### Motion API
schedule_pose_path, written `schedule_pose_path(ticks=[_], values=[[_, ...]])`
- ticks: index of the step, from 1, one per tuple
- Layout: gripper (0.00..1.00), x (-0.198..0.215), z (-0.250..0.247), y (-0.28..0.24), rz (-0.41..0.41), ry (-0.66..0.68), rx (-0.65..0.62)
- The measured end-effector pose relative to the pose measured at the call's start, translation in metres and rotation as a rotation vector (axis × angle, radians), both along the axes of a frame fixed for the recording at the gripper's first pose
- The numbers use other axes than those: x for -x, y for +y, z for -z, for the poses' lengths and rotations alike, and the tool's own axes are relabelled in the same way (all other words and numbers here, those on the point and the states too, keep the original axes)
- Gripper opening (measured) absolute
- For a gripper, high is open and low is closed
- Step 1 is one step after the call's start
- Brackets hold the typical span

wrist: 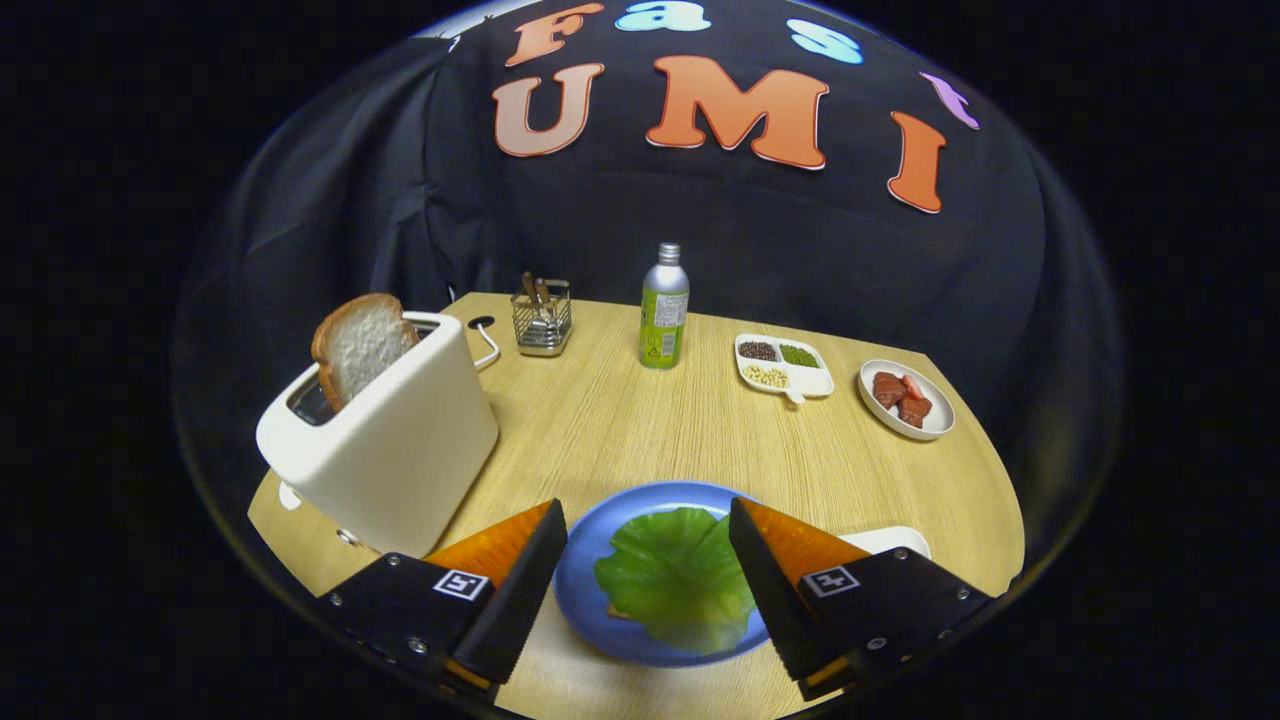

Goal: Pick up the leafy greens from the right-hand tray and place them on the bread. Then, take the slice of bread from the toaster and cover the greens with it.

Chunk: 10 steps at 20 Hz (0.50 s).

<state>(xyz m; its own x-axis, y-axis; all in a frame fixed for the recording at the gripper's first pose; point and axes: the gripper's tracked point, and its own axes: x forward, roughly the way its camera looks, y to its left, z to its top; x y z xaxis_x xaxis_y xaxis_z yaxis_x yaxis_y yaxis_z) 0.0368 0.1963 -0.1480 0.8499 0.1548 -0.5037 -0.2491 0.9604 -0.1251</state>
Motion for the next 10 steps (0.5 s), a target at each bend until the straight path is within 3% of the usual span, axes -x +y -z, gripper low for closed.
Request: schedule_pose_path(ticks=[10], values=[[0.98, -0.021, -0.072, 0.092, -0.082, -0.098, -0.038]])
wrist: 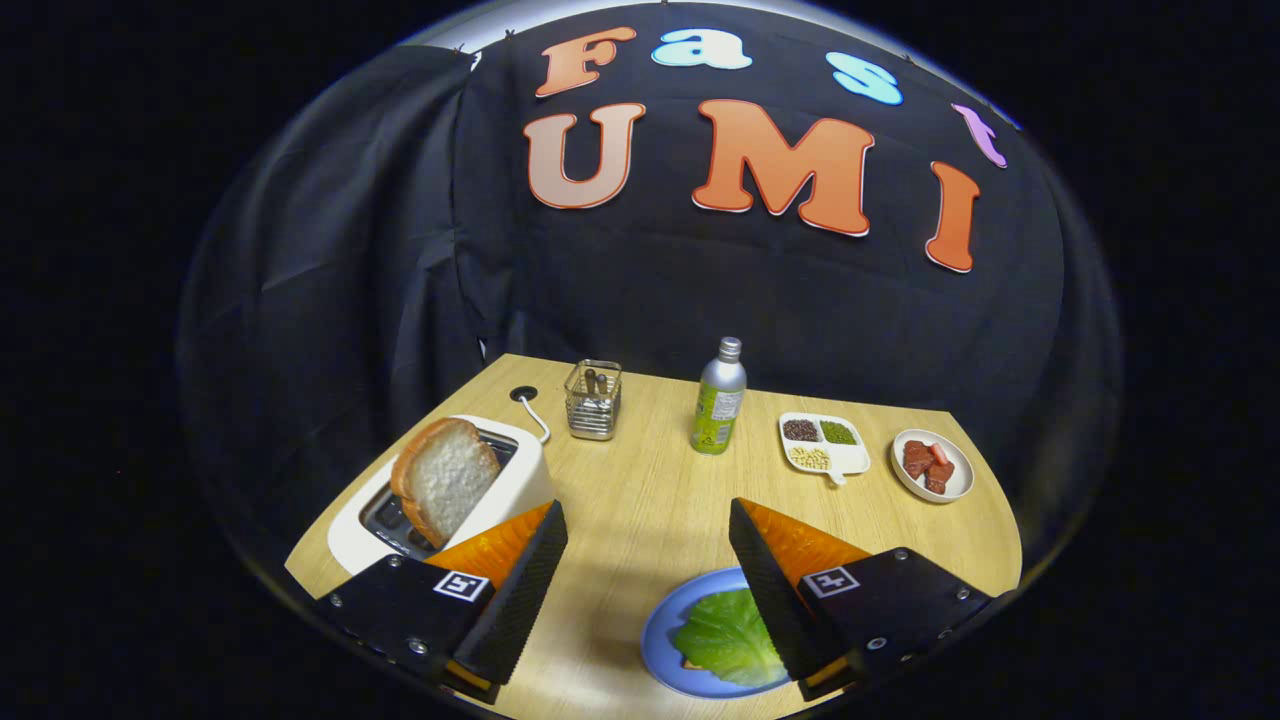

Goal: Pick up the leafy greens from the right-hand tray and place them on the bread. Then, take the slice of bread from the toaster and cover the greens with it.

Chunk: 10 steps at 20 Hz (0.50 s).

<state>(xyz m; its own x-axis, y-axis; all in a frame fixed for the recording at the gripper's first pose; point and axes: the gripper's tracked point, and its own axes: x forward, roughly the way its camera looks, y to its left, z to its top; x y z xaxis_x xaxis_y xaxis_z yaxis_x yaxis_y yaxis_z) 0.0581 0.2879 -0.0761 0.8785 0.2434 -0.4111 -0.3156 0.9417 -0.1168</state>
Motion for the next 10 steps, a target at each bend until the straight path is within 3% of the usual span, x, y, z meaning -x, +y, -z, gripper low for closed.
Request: schedule_pose_path(ticks=[10], values=[[0.98, 0.008, -0.026, 0.094, -0.125, -0.039, -0.022]])
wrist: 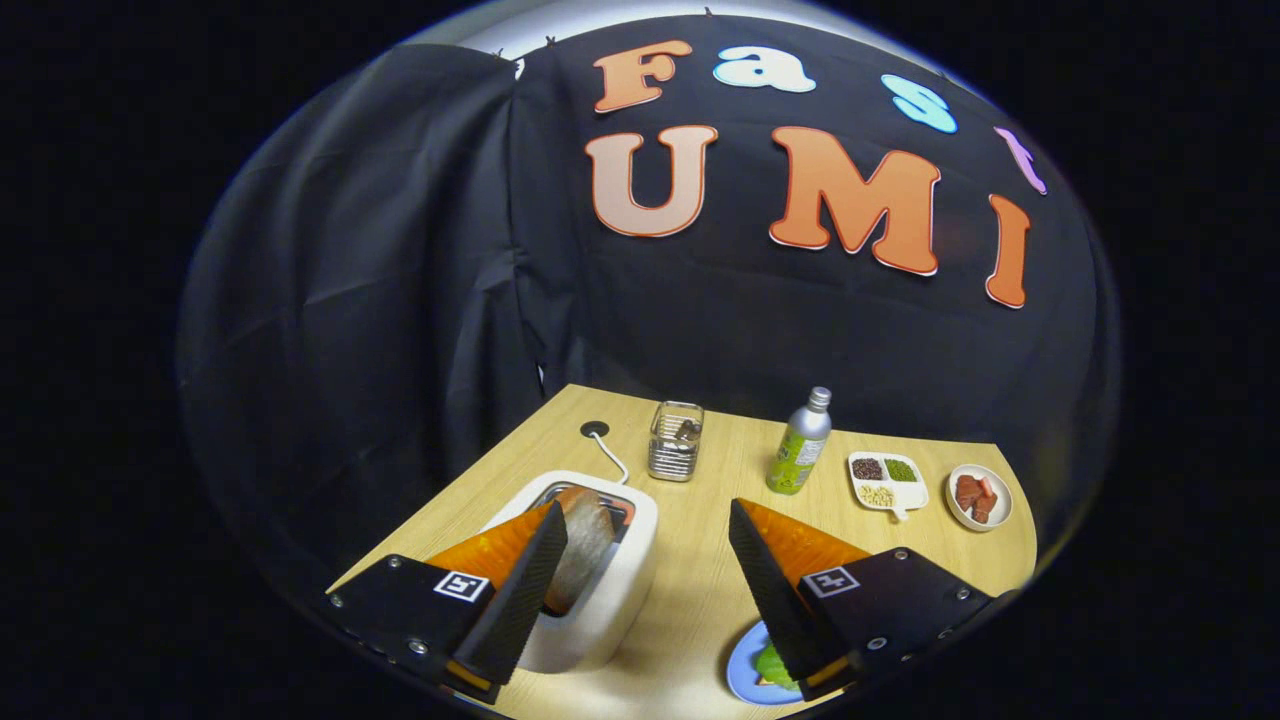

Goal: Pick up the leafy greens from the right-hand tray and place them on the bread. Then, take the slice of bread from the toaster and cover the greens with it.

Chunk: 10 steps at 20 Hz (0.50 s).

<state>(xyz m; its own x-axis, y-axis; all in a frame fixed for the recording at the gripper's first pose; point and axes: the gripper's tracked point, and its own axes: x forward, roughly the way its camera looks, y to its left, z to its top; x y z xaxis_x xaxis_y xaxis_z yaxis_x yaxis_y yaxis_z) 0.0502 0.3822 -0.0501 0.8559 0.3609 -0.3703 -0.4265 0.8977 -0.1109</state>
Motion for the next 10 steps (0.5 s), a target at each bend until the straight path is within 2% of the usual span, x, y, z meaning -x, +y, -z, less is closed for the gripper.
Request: schedule_pose_path(ticks=[5, 10], values=[[0.98, 0.005, 0.016, 0.031, -0.033, 0.026, 0.016], [0.97, 0.005, 0.038, 0.039, -0.009, 0.064, 0.031]])
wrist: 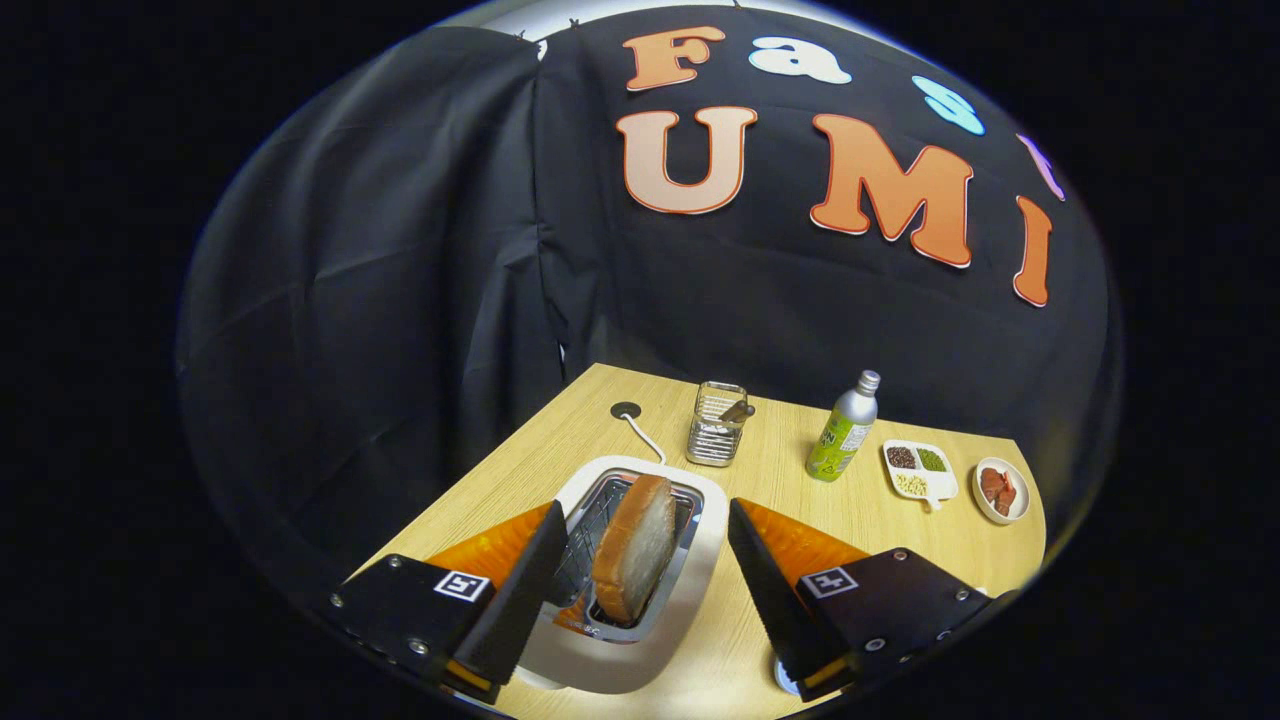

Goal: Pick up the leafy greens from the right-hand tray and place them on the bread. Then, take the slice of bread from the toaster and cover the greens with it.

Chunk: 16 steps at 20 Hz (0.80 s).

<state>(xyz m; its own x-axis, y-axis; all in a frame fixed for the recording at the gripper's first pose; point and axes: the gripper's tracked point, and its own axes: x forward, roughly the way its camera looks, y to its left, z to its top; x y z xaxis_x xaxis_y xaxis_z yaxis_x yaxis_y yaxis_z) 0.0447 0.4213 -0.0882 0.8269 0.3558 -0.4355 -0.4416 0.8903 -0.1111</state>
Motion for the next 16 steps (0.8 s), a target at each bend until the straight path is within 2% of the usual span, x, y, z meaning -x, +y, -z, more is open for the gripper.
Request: schedule_pose_path(ticks=[3, 4, 5, 9, 10, 12, 14, 16], values=[[0.87, 0.000, 0.010, 0.004, 0.000, 0.016, 0.026], [0.78, -0.001, 0.012, 0.003, 0.003, 0.018, 0.041], [0.74, -0.001, 0.016, 0.003, 0.004, 0.022, 0.051], [0.36, -0.001, 0.023, 0.006, 0.009, 0.040, 0.039], [0.23, -0.002, 0.022, 0.006, 0.016, 0.038, 0.041], [0.12, -0.002, 0.020, 0.003, 0.028, 0.033, 0.050], [0.05, -0.003, 0.020, 0.002, 0.025, 0.028, 0.042], [0.05, -0.002, 0.019, 0.000, 0.024, 0.033, 0.036]])
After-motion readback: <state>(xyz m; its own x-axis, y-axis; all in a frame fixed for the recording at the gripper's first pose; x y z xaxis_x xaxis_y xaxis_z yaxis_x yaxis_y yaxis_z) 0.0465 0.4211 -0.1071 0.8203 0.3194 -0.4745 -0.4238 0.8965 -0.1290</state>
